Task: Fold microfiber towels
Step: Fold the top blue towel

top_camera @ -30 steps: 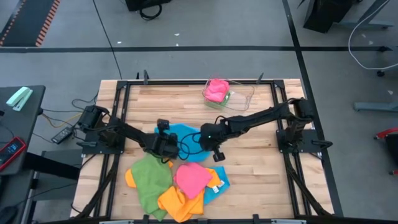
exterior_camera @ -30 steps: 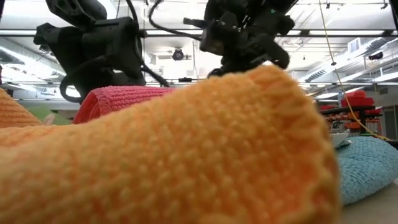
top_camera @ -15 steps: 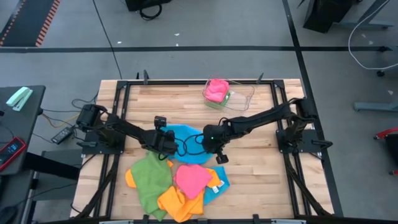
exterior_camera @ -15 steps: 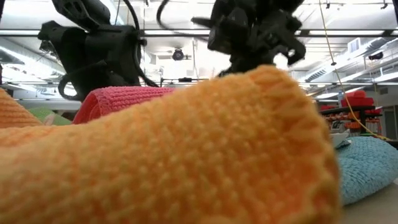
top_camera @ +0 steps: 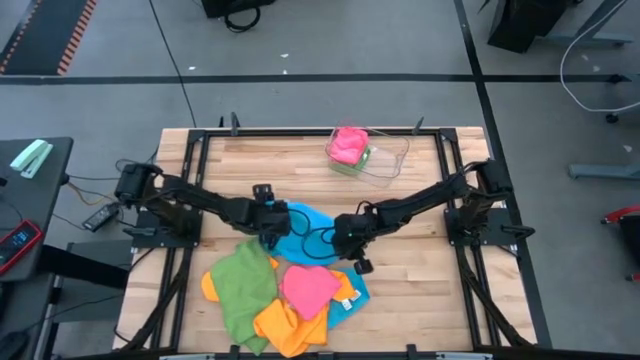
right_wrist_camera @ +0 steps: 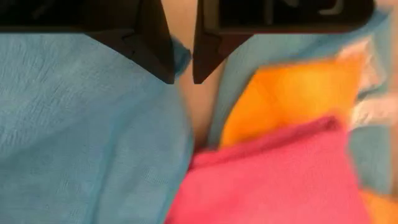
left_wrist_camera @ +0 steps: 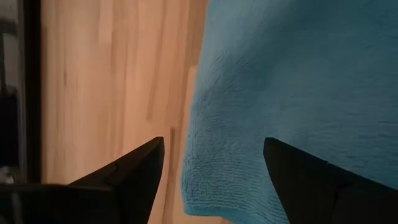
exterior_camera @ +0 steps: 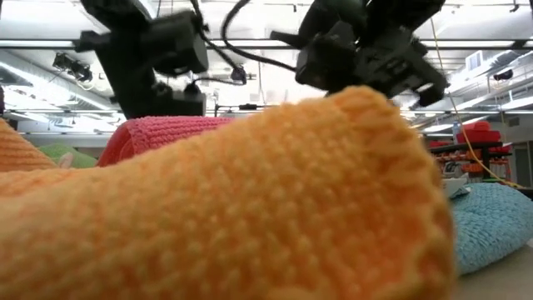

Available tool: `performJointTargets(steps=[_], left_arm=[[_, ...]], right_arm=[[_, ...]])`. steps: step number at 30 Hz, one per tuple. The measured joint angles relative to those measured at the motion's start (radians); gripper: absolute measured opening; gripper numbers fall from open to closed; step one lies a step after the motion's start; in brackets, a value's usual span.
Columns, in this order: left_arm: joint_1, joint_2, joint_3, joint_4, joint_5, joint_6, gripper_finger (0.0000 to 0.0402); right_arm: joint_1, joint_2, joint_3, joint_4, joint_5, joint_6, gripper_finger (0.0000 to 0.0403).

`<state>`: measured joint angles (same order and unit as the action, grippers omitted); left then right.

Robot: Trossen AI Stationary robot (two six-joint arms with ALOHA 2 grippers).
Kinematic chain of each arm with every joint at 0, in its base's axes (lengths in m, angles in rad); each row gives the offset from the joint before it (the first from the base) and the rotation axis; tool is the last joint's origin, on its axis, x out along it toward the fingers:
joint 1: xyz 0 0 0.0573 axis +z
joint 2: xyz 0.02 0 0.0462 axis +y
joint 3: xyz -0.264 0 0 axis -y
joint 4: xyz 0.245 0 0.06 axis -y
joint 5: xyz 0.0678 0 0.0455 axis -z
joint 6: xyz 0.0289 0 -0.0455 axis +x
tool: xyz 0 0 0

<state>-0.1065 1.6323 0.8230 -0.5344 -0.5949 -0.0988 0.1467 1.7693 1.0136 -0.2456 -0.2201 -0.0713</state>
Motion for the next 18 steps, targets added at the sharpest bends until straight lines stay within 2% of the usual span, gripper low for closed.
performJointTargets(steps=[3, 7, 14, 18], left_arm=[[0.017, 0.03, 0.0, -0.01, 0.005, -0.032, 0.0286], [0.021, 0.055, 0.002, -0.028, 0.015, -0.072, 0.0286], [0.013, 0.058, 0.002, -0.037, 0.017, -0.092, 0.0286], [0.013, 0.058, 0.002, -0.037, 0.021, -0.093, 0.0286]], right_arm=[[-0.002, -0.054, 0.002, -0.082, 0.06, 0.012, 0.0102], [-0.011, -0.101, -0.045, -0.082, 0.17, 0.012, 0.0138], [-0.078, -0.13, -0.225, 0.077, 0.404, 0.077, 0.0173], [-0.108, -0.137, -0.291, 0.232, 0.417, 0.07, 0.0174]])
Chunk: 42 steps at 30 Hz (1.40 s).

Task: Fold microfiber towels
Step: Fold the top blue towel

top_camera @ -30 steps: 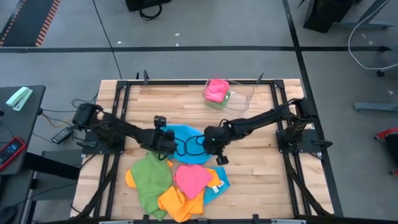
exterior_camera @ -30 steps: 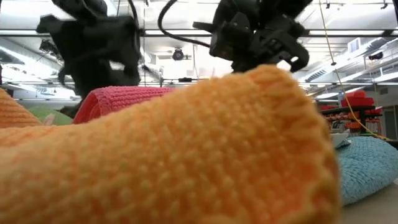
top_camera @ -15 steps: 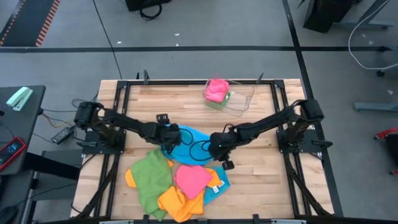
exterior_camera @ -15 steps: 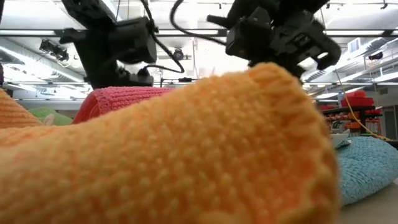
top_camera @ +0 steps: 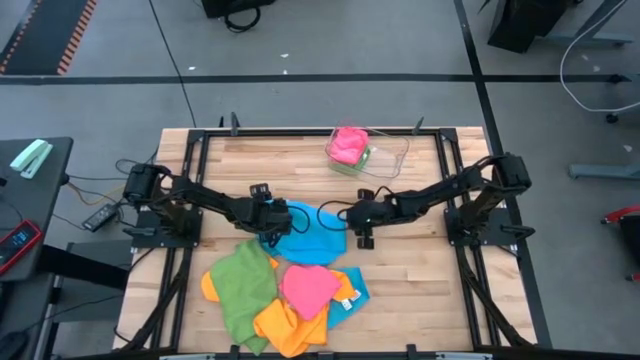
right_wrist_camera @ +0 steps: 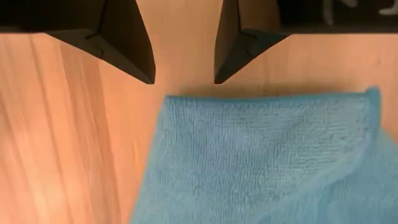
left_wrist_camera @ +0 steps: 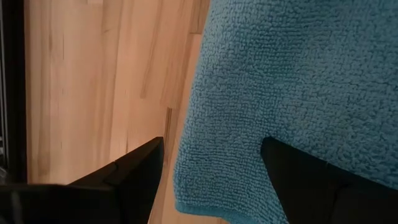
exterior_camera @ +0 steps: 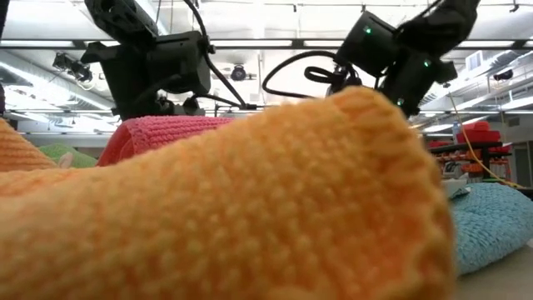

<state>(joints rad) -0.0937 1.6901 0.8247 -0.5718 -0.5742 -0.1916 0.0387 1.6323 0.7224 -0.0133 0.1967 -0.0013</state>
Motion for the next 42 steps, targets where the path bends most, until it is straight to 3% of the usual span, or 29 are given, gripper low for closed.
performJointTargets(steps=[9, 17, 20, 24, 32, 42], left_arm=[[0.0, 0.0, -0.001, 0.015, 0.004, 0.02, 0.0286], [0.0, 0.001, -0.002, 0.025, 0.007, 0.02, 0.0286], [0.0, 0.002, -0.001, 0.048, 0.011, 0.014, 0.0286], [-0.006, 0.002, -0.001, 0.03, 0.01, -0.012, 0.0286], [-0.01, 0.002, -0.001, 0.038, 0.01, -0.007, 0.0286], [-0.011, 0.002, -0.001, 0.032, 0.01, -0.01, 0.0286]], right_arm=[[-0.016, 0.042, 0.019, 0.361, -0.104, -0.086, 0.0174], [-0.039, 0.107, 0.064, 0.393, -0.118, -0.126, 0.0174], [-0.029, 0.147, 0.08, 0.318, -0.118, -0.148, 0.0174], [-0.027, 0.094, 0.089, 0.194, -0.068, -0.168, 0.0174], [-0.083, 0.023, 0.074, -0.015, -0.065, -0.168, 0.0174], [-0.127, 0.035, 0.072, -0.119, -0.089, -0.215, 0.0174]])
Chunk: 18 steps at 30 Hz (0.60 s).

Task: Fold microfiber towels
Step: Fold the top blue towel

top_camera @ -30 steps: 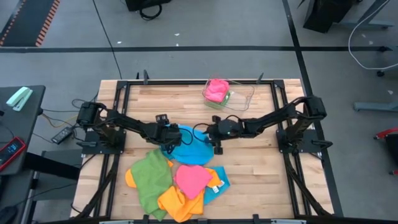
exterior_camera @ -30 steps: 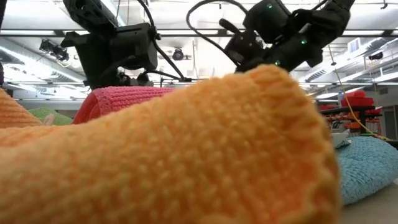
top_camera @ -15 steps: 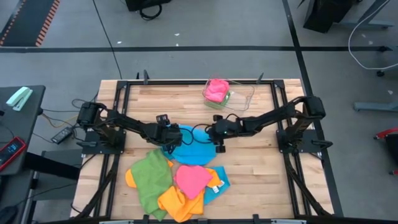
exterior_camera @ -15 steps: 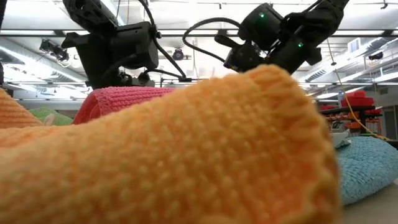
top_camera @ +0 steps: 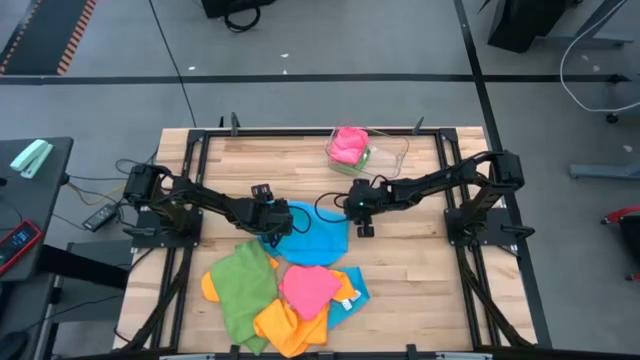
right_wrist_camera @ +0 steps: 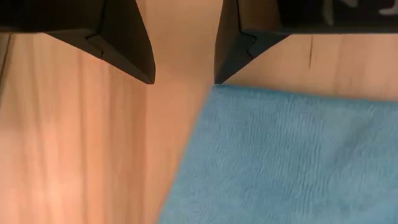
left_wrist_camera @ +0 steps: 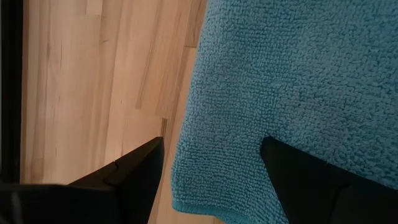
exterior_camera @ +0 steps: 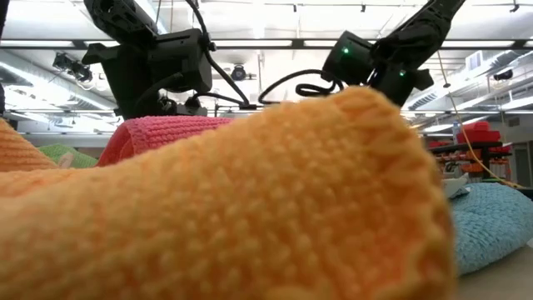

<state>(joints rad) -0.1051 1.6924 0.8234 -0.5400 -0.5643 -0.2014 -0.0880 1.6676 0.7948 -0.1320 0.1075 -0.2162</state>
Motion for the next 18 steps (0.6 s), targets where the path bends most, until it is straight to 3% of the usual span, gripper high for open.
performJointTargets(steps=[11, 18], left_arm=[[0.0, 0.0, 0.0, 0.005, 0.0, 0.003, 0.0286], [0.0, 0.0, 0.0, 0.005, 0.001, 0.004, 0.0286]], right_arm=[[0.023, 0.044, 0.0, 0.104, -0.066, -0.069, 0.0168], [0.046, 0.056, 0.0, 0.151, -0.052, -0.08, 0.0064]])
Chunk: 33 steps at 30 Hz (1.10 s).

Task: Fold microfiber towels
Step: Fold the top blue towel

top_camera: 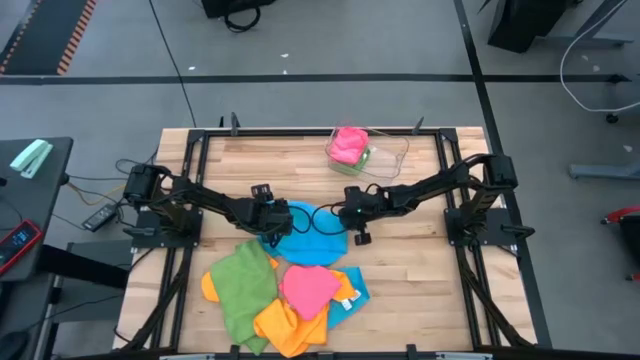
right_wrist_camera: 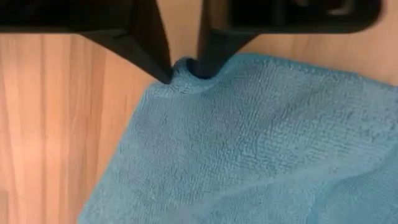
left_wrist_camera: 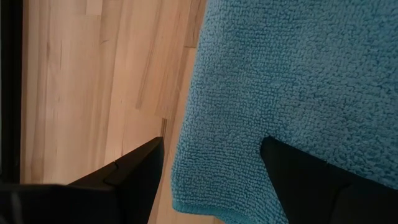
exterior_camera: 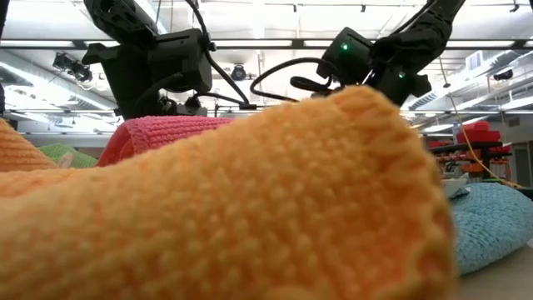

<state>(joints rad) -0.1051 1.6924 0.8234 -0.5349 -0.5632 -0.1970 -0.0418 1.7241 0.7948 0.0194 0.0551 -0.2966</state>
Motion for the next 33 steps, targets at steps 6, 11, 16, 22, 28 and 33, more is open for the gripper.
performJointTargets(steps=[6, 11, 16, 22, 28, 33], left_arm=[[0.0, 0.0, 0.0, 0.004, 0.0, -0.001, 0.0286], [0.0, 0.0, 0.0, 0.005, 0.0, -0.001, 0.0286], [0.0, 0.0, 0.0, 0.006, 0.0, -0.002, 0.0286], [0.0, 0.0, 0.0, 0.01, 0.001, 0.0, 0.0286], [0.0, 0.0, 0.0, 0.01, 0.0, 0.0, 0.0286], [0.0, 0.0, 0.0, 0.008, 0.001, -0.001, 0.0286]], right_arm=[[0.023, -0.009, 0.049, 0.034, -0.018, 0.042, 0.0009], [0.092, -0.01, 0.132, 0.069, -0.08, 0.039, 0.0008], [0.143, 0.05, 0.14, 0.23, -0.109, 0.04, 0.0007], [0.181, 0.188, 0.187, 0.261, -0.136, 0.085, 0.0009], [0.196, 0.218, 0.23, 0.219, -0.139, 0.069, 0.0064], [0.175, 0.162, 0.257, 0.091, -0.129, 0.069, 0.0124]])
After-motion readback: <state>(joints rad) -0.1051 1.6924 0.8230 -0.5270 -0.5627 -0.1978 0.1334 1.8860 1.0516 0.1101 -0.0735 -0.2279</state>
